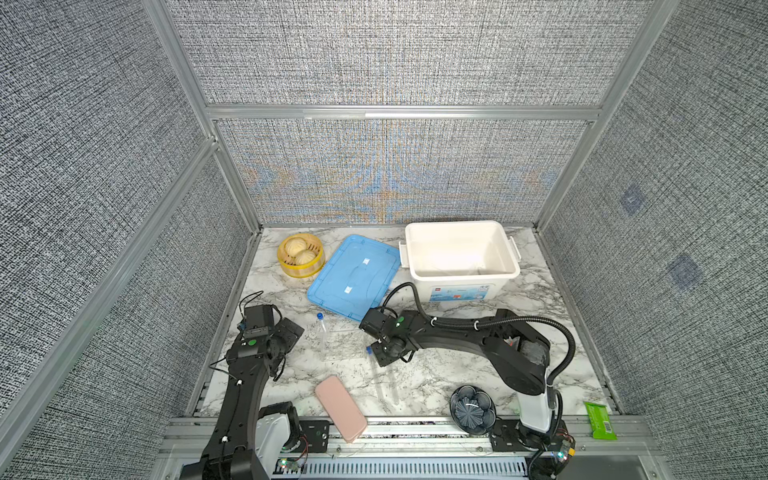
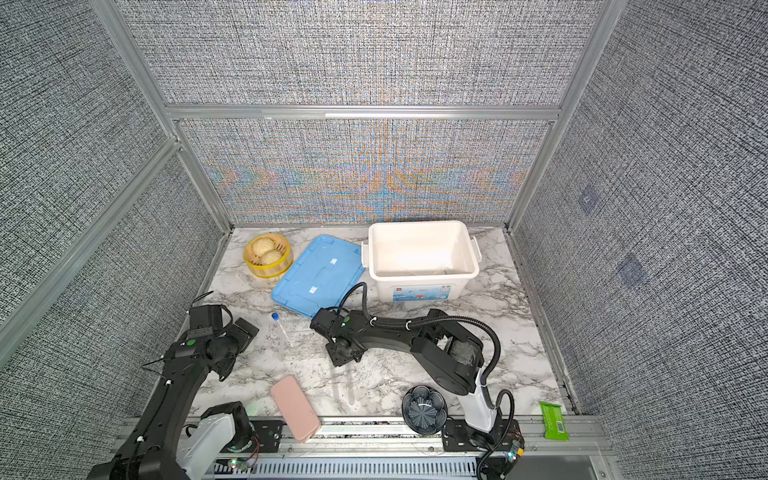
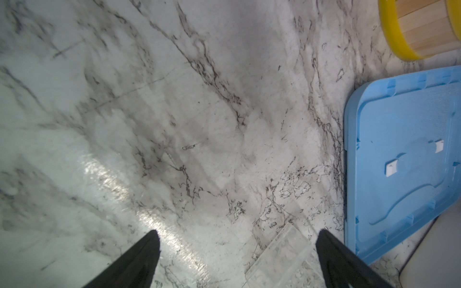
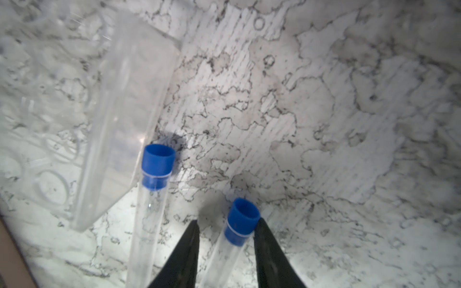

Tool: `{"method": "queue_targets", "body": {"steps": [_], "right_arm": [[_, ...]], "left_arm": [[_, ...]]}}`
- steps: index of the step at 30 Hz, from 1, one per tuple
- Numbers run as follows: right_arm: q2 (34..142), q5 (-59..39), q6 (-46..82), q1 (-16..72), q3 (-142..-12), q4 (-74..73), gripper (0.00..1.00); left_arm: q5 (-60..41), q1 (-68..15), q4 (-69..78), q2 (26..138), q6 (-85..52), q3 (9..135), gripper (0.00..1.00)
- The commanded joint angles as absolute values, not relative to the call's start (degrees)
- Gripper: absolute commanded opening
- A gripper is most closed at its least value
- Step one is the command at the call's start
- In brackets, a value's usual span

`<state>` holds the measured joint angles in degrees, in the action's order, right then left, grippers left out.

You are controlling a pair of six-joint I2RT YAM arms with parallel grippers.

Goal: Organize the chemistry lab equipment
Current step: 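Lower the right gripper and close it on a blue-capped tube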

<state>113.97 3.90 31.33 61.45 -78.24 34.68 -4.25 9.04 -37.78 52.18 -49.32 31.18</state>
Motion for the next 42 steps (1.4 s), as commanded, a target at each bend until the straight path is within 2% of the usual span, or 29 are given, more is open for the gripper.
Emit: {"method": "queue_targets", "body": {"steps": [1,17,21,26,42], "right_arm": [[114.19,2.30,33.73,60.81,-77.43,35.87,0.33],[114.02,0.30,33.75,59.16,-78.31,35.94,0.25],[114.33,0.00,34.84,59.09,-79.34,38.23,0.34],[114.46,-0.90,36.30,59.13,-79.66,39.64,0.34],[116.26,-0.53,35.51,58.03,-80.50,38.35,0.21]], "left_arm": [[-4.26,9.10,-37.48,52.30,-48.52,31.18,0.99],[-3.00,9.05,-39.43,51.48,-48.47,31.89,0.99],[-3.78,9.06,-38.35,51.74,-49.31,31.42,0.99],[-3.52,9.05,-38.83,52.58,-48.91,32.08,0.99],[-2.86,9.09,-39.16,52.13,-48.29,32.02,0.99]]}}
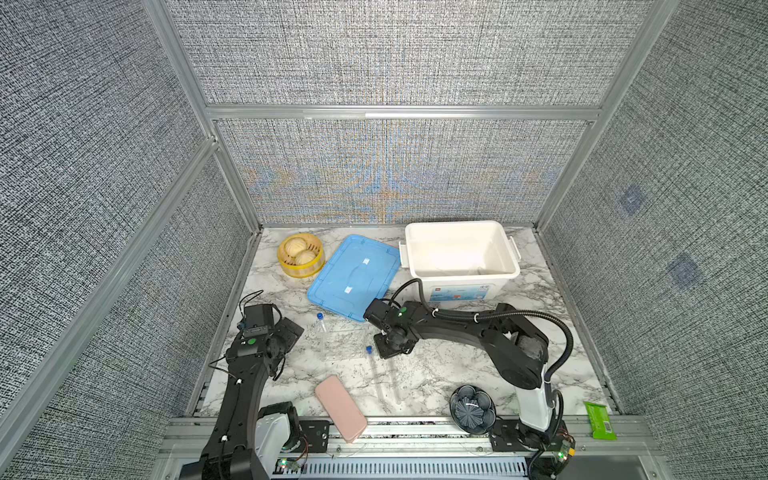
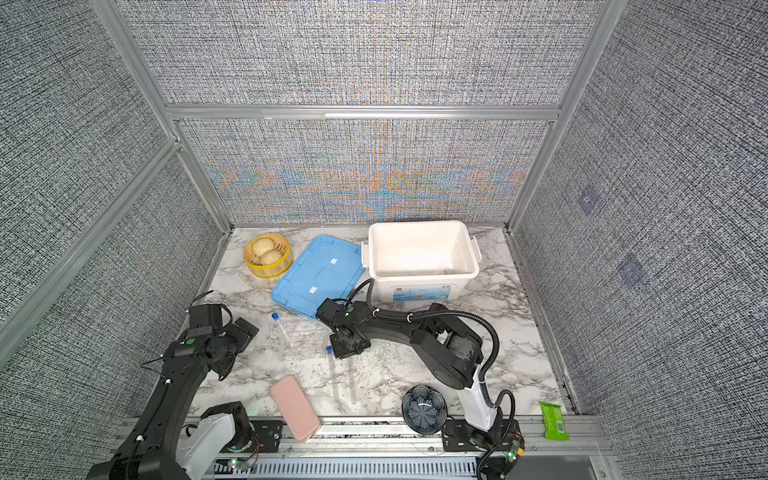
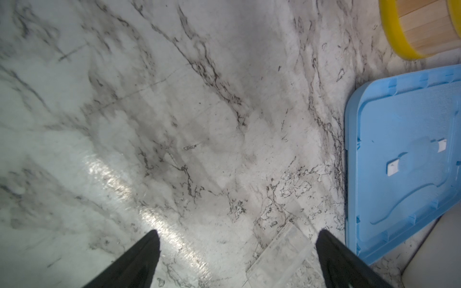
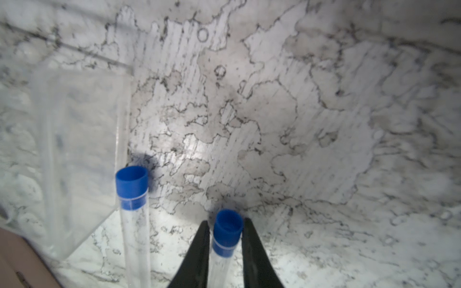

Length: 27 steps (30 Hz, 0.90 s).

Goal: Organize the chemistry lab equipment
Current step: 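Lower the right gripper and close it on a blue-capped tube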

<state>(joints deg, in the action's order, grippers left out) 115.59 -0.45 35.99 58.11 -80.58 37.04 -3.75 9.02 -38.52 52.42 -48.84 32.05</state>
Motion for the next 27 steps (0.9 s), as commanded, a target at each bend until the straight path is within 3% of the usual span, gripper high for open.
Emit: {"method": "queue_targets", "body": {"steps": [1,15,23,27], "right_arm": [[115.72,-0.53,35.68,58.01,-80.46,38.47,0.20],[108.08,1.50,35.01,57.53,-78.24,35.63,0.19],[112.26,-0.09,34.19,57.34,-80.15,41.16,0.40],[114.58,-2.38,33.07,57.38,-80.45,41.40,0.41]], "left_arm": [[-3.11,9.05,-38.97,52.11,-48.31,31.99,0.99],[-3.31,9.06,-38.90,51.77,-48.84,31.33,0.99],[-3.31,9.07,-39.29,50.72,-49.04,31.29,0.99],[-2.81,9.10,-40.08,50.63,-48.75,31.65,0.99]]}}
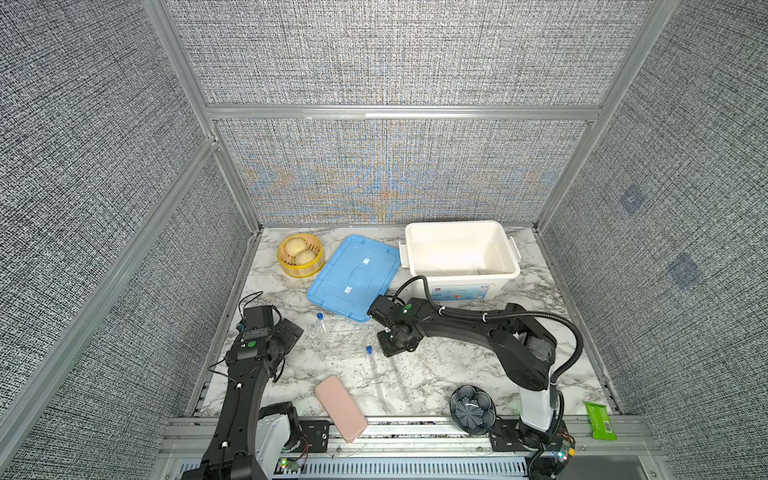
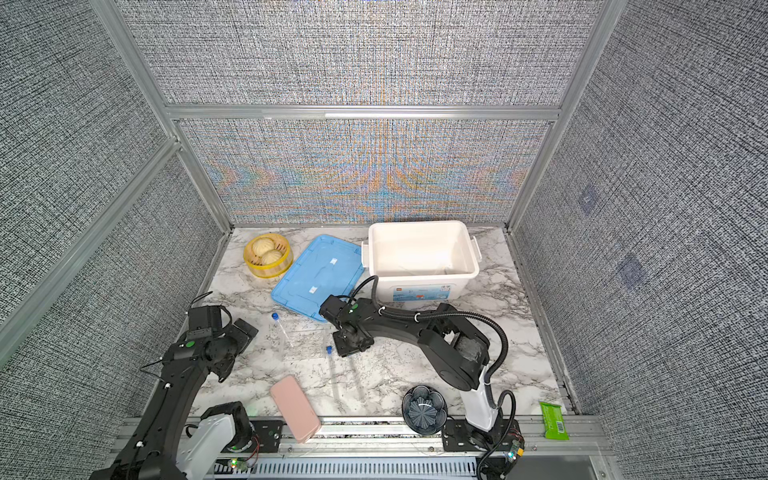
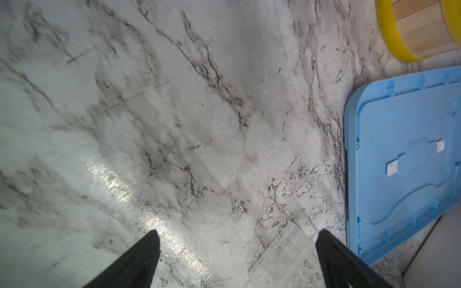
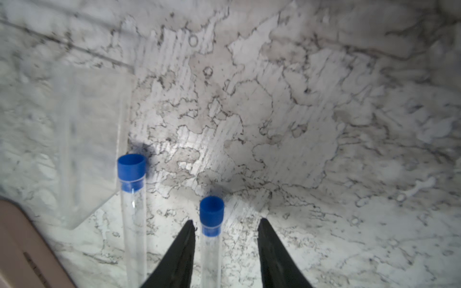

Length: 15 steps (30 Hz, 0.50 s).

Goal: Organize the chemistry lab equipment
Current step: 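Lower the right gripper and close it on a blue-capped tube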

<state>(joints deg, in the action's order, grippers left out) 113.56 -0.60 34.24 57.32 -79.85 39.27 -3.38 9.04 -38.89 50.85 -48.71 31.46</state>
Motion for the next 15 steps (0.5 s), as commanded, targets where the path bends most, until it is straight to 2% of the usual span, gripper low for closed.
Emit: {"method": "queue_targets", "body": {"steps": [1,7,15], "right_arm": [[115.38,-2.50,32.76,57.50,-80.97,41.98,0.41],[116.69,-2.72,33.01,57.61,-81.45,41.57,0.35],[118.38,-3.49,32.88,57.66,-81.90,42.09,0.18]], "left_arm": [[-2.81,9.05,-39.85,50.50,-48.94,31.35,0.99],[-2.63,9.08,-40.69,50.63,-48.63,32.09,0.99],[-2.51,9.05,-40.62,49.68,-48.99,31.67,0.99]]}}
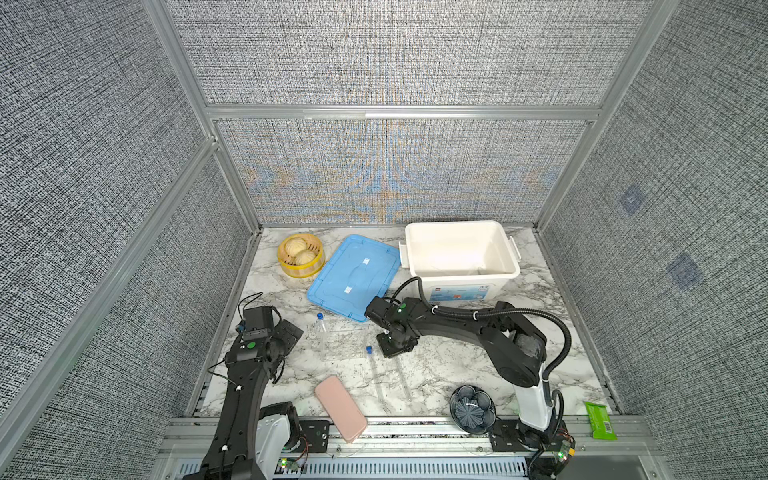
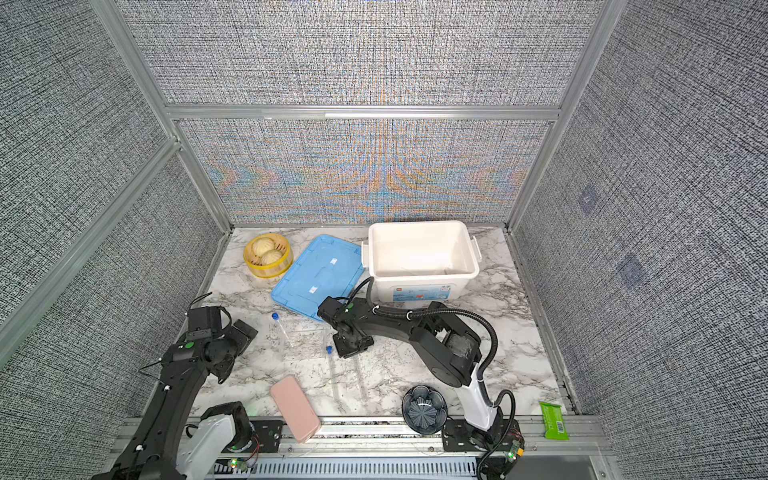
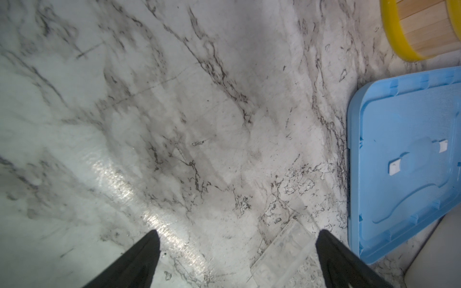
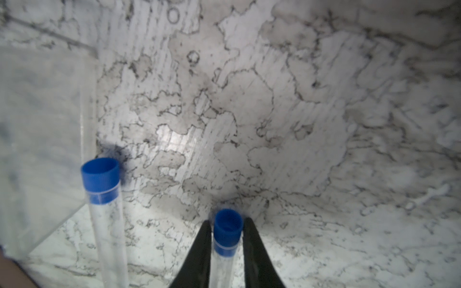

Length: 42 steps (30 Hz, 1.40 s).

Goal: Organize the chemistry lab equipment
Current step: 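Lower the right gripper and close it on a blue-capped tube, then lift the tube and carry it toward the rack beside the left gripper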

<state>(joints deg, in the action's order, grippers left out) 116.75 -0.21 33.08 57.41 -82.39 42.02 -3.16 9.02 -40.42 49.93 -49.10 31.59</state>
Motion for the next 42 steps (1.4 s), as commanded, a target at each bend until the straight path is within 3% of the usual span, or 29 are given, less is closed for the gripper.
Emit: {"method": "queue_targets", "body": {"steps": [1,9,20,32,36,42], "right_arm": [[118.64,-3.43,32.87,57.68,-82.09,42.36,0.17],[116.07,-3.35,32.90,57.55,-83.21,42.40,0.14],[103.33,-0.15,31.80,57.45,-78.60,31.31,0.14],[96.81,-1.14,23.49,59.13,-70.06,-7.63,0.13],[97.71,-1.76,19.32,60.35,-66.38,-22.85,0.08],[103.06,-1.31,10.45,62.80,-65.61,-40.18,0.09]], "left_arm": [[-2.75,9.06,-40.24,49.67,-49.19,31.48,0.99],[-2.74,9.05,-40.88,49.75,-48.87,32.17,0.99],[-3.52,9.05,-42.00,48.95,-48.65,32.52,0.99],[-5.09,9.14,-43.13,48.87,-49.13,33.08,0.99],[-5.41,9.14,-43.99,49.00,-48.62,33.84,0.99],[-6.55,9.14,-43.32,49.72,-49.04,33.64,0.99]]}}
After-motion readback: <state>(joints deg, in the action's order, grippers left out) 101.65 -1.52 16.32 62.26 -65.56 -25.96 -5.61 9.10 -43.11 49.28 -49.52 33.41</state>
